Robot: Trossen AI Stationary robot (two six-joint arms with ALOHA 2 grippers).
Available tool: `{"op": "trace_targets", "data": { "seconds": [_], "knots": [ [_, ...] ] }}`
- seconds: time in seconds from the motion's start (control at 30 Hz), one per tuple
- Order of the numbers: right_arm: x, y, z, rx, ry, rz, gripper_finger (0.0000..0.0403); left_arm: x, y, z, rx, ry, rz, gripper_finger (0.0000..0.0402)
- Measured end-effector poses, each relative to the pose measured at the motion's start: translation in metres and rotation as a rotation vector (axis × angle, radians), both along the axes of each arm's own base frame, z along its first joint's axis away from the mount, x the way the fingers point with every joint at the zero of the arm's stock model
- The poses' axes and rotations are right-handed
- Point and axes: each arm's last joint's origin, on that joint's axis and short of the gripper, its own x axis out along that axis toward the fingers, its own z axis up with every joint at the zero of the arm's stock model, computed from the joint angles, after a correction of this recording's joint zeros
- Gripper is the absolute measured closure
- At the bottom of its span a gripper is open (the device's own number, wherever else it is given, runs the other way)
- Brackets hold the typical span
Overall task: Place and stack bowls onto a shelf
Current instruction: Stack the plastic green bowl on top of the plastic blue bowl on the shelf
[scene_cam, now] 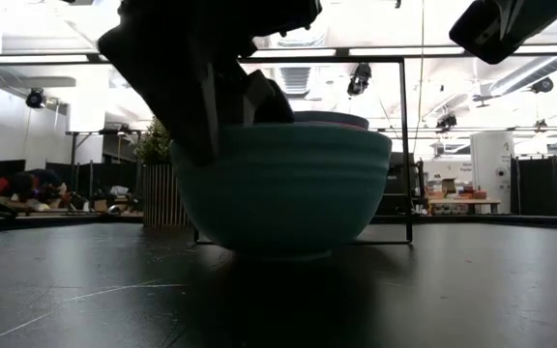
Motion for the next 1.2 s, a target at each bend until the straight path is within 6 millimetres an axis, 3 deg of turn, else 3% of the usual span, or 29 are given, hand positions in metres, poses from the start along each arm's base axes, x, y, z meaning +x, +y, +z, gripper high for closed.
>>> {"op": "trace_targets", "data": {
  "seconds": [0.2,0.37,0.53,0.87,1.2],
  "knots": [
    [0.000,0.000,0.000,0.010,0.004,-0.013,0.0394,-0.001,0.001,0.007,-0.002,-0.039,-0.048,0.0389],
    [0.000,0.000,0.000,0.005,0.001,-0.018,0.0394,-0.002,-0.001,0.015,-0.010,-0.072,-0.070,0.0394],
    [0.000,0.001,0.000,0.006,-0.002,-0.017,0.0394,-0.010,-0.013,0.037,-0.045,-0.117,-0.129,0.0401],
    [0.000,0.001,0.000,-0.007,-0.013,-0.006,0.0394,-0.041,-0.038,0.116,-0.049,-0.307,-0.354,0.0401],
    [0.002,0.001,0.002,-0.062,-0.058,0.041,0.0394,-0.090,-0.015,0.197,-0.009,-0.585,-0.501,0.0402]
  ]
}}
